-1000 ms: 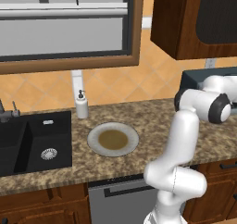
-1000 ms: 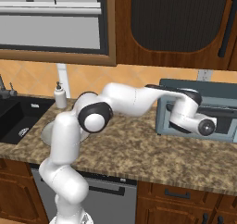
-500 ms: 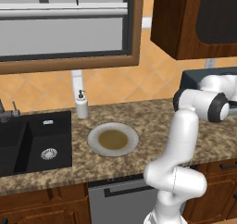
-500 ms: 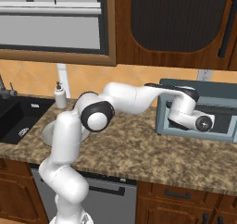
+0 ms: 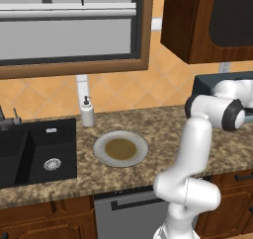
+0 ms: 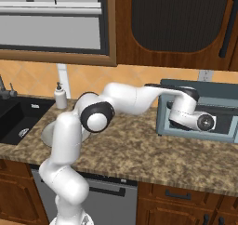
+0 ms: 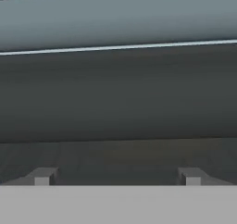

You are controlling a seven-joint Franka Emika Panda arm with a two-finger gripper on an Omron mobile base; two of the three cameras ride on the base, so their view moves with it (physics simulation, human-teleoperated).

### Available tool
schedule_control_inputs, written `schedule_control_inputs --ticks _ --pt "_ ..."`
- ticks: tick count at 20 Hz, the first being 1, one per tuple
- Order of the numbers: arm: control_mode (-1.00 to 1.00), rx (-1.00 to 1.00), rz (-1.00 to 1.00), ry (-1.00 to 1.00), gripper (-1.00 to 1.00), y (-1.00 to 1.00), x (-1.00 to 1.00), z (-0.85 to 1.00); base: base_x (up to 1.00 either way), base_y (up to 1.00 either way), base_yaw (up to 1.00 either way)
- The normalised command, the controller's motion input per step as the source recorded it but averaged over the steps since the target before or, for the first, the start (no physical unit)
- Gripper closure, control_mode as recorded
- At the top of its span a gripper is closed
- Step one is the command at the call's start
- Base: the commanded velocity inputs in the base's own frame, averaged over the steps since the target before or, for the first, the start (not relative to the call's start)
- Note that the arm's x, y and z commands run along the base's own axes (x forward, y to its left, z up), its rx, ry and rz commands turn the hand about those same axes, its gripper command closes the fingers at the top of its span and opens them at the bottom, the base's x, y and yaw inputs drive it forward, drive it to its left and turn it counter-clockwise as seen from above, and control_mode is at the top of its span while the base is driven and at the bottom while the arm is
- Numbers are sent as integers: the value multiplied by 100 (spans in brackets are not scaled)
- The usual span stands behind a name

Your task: Pick up the kebab skewer and baguette bread, and place them inside the toaster oven. Close the toaster oven door and start by setting the timer.

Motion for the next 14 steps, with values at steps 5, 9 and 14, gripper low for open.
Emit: schedule_control_inputs --ticks 5,9,14 --pt "-100 0 -1 4 -100 7 -38 1 0 0 0" --pt "-100 0 -2 2 -100 34 -43 11 0 0 0" --pt "-100 0 -1 0 -100 53 -50 19 0 0 0"
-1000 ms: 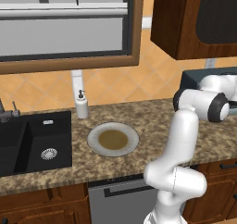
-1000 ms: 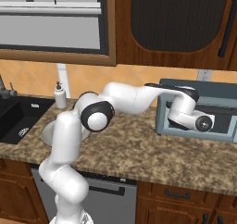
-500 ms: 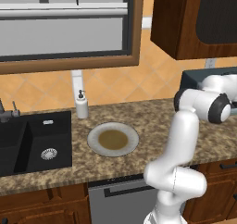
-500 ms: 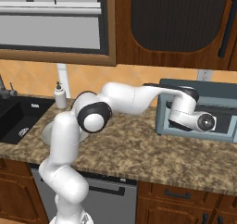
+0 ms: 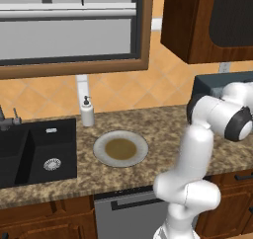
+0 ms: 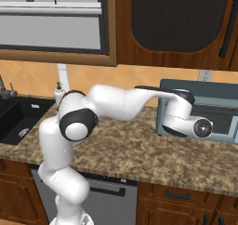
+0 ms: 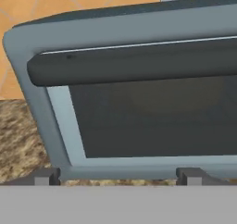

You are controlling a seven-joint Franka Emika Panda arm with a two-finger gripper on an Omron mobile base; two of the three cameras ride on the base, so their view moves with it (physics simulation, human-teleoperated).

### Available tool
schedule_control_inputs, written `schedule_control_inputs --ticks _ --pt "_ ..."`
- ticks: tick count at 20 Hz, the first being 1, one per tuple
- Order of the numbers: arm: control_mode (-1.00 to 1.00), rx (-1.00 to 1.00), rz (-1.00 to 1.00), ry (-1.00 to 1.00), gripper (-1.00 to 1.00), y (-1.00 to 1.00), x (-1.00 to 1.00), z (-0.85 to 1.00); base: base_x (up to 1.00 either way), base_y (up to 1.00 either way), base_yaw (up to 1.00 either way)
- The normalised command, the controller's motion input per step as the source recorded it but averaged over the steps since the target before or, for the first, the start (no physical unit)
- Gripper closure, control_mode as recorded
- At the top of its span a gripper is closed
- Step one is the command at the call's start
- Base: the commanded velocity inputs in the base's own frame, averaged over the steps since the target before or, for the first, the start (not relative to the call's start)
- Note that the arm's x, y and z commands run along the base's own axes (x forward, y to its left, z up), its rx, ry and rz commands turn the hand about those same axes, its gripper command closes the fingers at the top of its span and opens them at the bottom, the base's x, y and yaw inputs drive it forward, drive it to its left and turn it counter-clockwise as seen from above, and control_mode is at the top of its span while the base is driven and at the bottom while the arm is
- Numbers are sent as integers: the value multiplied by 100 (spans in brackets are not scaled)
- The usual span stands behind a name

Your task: Pick up the kebab skewer and baguette bread, and place them inside the toaster oven. Close the toaster oven door and start by setting the timer.

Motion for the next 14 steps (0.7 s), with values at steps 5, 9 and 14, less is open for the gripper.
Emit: schedule_control_inputs --ticks 5,9,14 --pt "-100 -2 0 0 -100 70 -36 27 0 0 0" --pt "-100 -4 0 0 -100 75 -24 31 0 0 0" --pt "-100 -6 0 0 -100 80 -17 35 0 0 0"
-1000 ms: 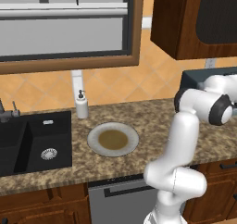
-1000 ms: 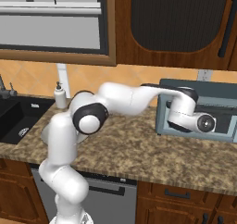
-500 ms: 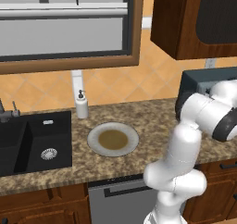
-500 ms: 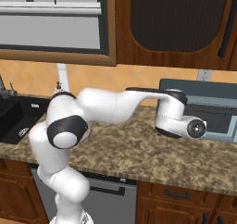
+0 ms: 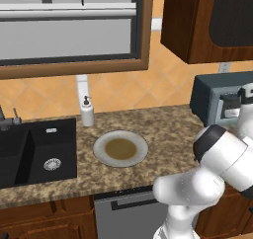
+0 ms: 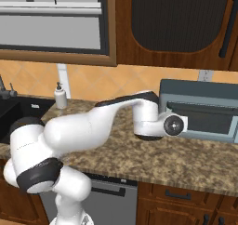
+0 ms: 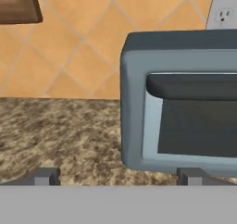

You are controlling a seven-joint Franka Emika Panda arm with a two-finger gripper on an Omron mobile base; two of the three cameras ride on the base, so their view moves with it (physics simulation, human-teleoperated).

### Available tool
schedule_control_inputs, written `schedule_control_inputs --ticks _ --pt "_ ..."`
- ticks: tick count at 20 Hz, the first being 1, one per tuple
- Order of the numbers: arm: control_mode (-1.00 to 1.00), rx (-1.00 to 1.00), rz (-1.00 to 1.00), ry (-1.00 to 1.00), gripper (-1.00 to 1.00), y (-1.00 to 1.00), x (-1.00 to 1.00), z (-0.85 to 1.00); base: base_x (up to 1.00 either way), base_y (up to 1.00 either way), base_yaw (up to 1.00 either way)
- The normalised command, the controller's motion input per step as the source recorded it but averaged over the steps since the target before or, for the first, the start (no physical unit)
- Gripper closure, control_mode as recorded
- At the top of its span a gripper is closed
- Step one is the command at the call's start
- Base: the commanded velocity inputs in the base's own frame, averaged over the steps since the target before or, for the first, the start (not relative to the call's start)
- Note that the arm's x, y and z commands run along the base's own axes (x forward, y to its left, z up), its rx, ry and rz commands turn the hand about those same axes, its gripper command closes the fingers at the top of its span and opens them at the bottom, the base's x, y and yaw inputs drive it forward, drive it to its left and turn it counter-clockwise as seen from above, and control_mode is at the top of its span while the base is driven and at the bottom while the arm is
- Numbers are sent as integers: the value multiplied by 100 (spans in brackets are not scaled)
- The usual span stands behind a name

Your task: Pick up the kebab skewer and baguette bread, and place them inside the toaster oven. Close the toaster oven door and start by setting the timer.

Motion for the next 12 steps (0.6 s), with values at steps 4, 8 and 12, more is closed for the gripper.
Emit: schedule_control_inputs --ticks 4,8,12 --pt "-100 -4 0 1 -100 63 -17 32 0 0 0" --pt "-100 0 0 3 -100 27 -22 17 0 0 0" --pt "-100 0 0 5 -100 13 -22 4 0 0 0"
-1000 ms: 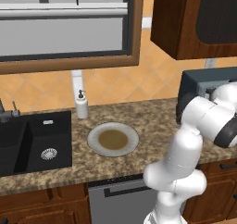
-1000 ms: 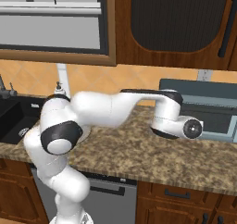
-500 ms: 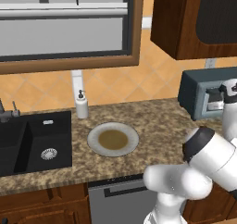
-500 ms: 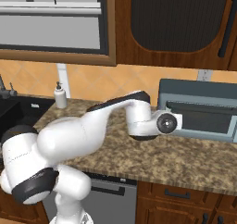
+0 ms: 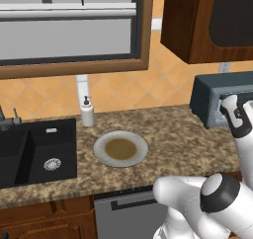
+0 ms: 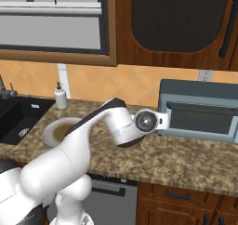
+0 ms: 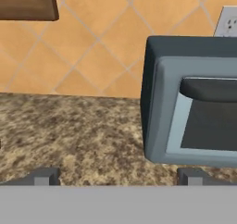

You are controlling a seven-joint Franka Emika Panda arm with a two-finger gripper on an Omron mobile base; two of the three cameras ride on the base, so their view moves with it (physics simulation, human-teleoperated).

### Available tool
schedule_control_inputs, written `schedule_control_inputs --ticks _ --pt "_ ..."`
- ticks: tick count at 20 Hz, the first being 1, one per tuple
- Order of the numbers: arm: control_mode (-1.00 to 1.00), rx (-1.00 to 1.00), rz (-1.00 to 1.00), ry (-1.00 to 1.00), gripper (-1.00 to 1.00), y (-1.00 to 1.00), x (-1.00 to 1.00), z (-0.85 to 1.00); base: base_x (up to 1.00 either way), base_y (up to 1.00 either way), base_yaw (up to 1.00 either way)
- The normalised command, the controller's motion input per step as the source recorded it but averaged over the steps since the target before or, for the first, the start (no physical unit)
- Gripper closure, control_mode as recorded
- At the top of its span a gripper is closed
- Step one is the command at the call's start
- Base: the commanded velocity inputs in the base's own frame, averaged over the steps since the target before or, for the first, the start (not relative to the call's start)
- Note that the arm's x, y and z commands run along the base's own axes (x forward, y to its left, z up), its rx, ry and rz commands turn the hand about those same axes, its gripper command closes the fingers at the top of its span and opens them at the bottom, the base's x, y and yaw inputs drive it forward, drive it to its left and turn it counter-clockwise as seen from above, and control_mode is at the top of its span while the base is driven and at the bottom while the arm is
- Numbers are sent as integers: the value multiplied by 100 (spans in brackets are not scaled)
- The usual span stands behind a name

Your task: Pick up the kebab skewer and baguette bread, and place them inside the toaster oven. Close the toaster oven door and start by setting the timer.

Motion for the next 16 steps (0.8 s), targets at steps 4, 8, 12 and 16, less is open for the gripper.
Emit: schedule_control_inputs --ticks 4,8,12,16 --pt "-100 0 0 4 -100 0 -23 2 0 0 0" --pt "-100 0 -8 2 -100 0 -14 2 0 0 0" --pt "-100 0 -8 0 -100 0 -16 0 0 0 0" --pt "-100 0 -10 1 -100 10 0 2 0 0 0"
